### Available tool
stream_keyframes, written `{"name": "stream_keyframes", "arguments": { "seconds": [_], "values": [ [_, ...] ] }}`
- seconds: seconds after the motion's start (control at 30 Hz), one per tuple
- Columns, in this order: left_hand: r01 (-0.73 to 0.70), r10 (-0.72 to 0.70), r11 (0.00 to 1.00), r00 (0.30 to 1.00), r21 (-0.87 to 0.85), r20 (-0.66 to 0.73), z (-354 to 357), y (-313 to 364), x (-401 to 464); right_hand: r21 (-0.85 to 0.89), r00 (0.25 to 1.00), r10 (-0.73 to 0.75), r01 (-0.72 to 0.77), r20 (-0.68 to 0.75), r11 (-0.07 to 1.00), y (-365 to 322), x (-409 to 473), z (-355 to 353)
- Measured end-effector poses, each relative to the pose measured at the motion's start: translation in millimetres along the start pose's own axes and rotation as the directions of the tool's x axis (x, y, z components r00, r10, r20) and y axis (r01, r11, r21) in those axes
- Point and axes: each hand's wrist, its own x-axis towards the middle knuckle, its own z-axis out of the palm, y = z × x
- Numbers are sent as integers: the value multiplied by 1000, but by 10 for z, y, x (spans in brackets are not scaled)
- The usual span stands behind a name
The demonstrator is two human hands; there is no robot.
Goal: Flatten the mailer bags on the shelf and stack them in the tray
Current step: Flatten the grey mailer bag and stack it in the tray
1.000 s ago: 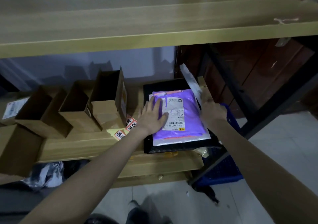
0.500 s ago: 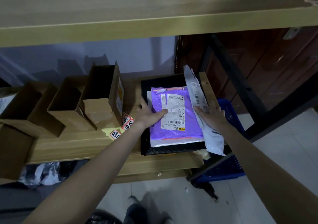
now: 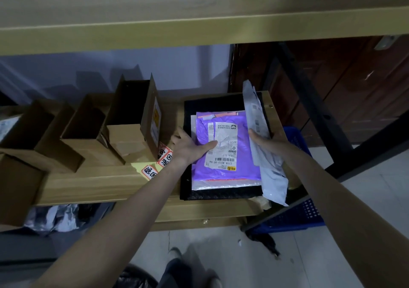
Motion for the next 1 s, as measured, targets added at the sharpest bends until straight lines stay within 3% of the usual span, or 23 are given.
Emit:
{"name": "stream_keyframes", "arguments": {
  "seconds": [0.17,0.33,0.57,0.8,1.0],
  "values": [
    [-12,12,1000,1000,12,14,-35,-2,-41,-151,999,38,-40,-19,988,-145,-205,154],
    [-56,48,995,995,85,89,-112,-22,-50,-98,997,-26,19,-66,995,-237,-337,227],
    [-158,145,968,986,193,82,-233,-18,-128,-356,982,-126,67,-143,932,-367,-595,375],
    [-347,335,922,938,172,95,-403,-63,-313,-452,964,-191,88,-187,888,-437,-844,386],
    [-393,388,905,920,161,63,-574,46,-505,-516,949,-236,98,-210,851,-518,-1032,198]
  ]
}}
